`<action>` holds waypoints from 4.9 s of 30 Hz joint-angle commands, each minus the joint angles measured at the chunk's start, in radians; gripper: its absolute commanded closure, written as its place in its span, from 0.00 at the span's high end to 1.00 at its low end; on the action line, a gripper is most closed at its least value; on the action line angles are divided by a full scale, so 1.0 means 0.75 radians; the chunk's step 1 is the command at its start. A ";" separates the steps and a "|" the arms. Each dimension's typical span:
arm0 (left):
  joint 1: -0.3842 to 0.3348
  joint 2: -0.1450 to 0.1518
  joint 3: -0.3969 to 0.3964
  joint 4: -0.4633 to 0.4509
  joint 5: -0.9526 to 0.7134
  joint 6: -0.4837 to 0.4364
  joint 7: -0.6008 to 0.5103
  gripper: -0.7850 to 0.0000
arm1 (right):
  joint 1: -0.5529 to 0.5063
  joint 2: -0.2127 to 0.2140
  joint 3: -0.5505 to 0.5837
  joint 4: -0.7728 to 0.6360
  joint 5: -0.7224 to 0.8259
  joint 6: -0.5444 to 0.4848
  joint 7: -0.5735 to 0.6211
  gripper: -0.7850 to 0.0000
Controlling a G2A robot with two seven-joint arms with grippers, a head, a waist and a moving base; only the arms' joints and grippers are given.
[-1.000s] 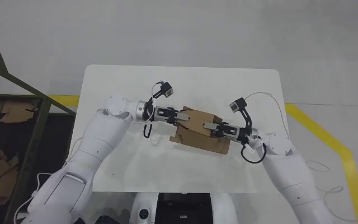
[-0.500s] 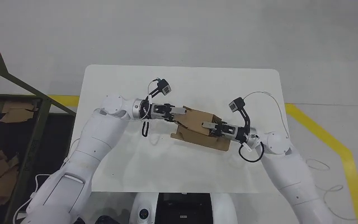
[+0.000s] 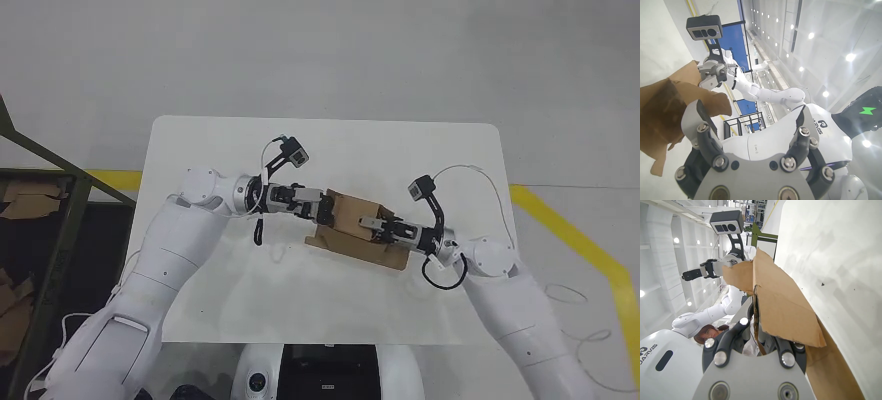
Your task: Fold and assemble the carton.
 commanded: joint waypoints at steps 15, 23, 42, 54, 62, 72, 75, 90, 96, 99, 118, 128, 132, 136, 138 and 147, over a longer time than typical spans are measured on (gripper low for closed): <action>-0.024 -0.018 0.059 -0.028 0.028 -0.007 0.037 1.00 | -0.004 -0.007 -0.054 -0.023 0.003 -0.006 0.006 0.00; -0.032 -0.026 0.100 -0.030 0.101 -0.027 0.073 1.00 | -0.008 -0.007 -0.059 -0.033 0.004 -0.012 0.008 0.00; 0.024 -0.008 -0.009 -0.014 0.029 -0.044 0.180 1.00 | -0.020 0.003 -0.004 -0.011 0.098 -0.058 0.030 0.00; 0.050 -0.002 -0.039 0.031 0.096 -0.093 0.275 1.00 | -0.053 0.010 0.000 -0.056 0.113 -0.064 0.064 0.00; 0.042 -0.009 -0.010 0.019 0.130 -0.104 0.287 1.00 | -0.060 0.006 -0.032 -0.074 0.109 -0.059 0.074 0.00; 0.025 -0.019 0.016 0.013 0.122 -0.105 0.276 1.00 | -0.040 0.000 -0.053 -0.045 0.129 -0.071 0.063 0.00; 0.024 -0.017 0.008 0.021 0.130 -0.110 0.284 1.00 | -0.039 0.002 -0.034 -0.036 0.144 -0.081 0.052 0.00; 0.056 -0.007 -0.012 -0.014 0.177 -0.115 0.294 1.00 | -0.035 0.007 0.025 -0.012 0.129 -0.114 -0.053 0.00; 0.068 -0.007 -0.005 -0.031 0.159 -0.099 0.276 1.00 | -0.034 0.003 0.023 -0.001 0.097 -0.125 -0.125 0.00; 0.074 -0.008 -0.002 -0.037 0.138 -0.089 0.260 1.00 | -0.031 0.002 0.029 0.012 0.081 -0.132 -0.157 0.00; 0.084 -0.011 0.026 -0.067 0.173 -0.063 0.285 1.00 | -0.036 -0.009 0.036 -0.009 0.031 -0.144 -0.307 0.00; 0.058 -0.023 0.058 -0.029 0.163 -0.056 0.292 1.00 | -0.042 -0.018 0.003 -0.032 0.048 -0.141 -0.294 0.00; 0.051 -0.025 0.056 -0.024 0.164 -0.071 0.298 1.00 | -0.049 -0.018 0.002 -0.036 0.035 -0.132 -0.287 0.00; 0.054 -0.022 0.045 -0.031 0.167 -0.077 0.297 1.00 | -0.055 -0.018 0.007 -0.033 0.030 -0.127 -0.295 0.00; 0.058 -0.020 0.039 -0.036 0.172 -0.076 0.298 1.00 | -0.057 -0.018 0.008 -0.034 0.029 -0.128 -0.297 0.00; 0.090 -0.008 0.005 -0.044 0.167 -0.063 0.282 1.00 | -0.062 -0.016 0.038 -0.032 0.066 -0.147 -0.287 0.00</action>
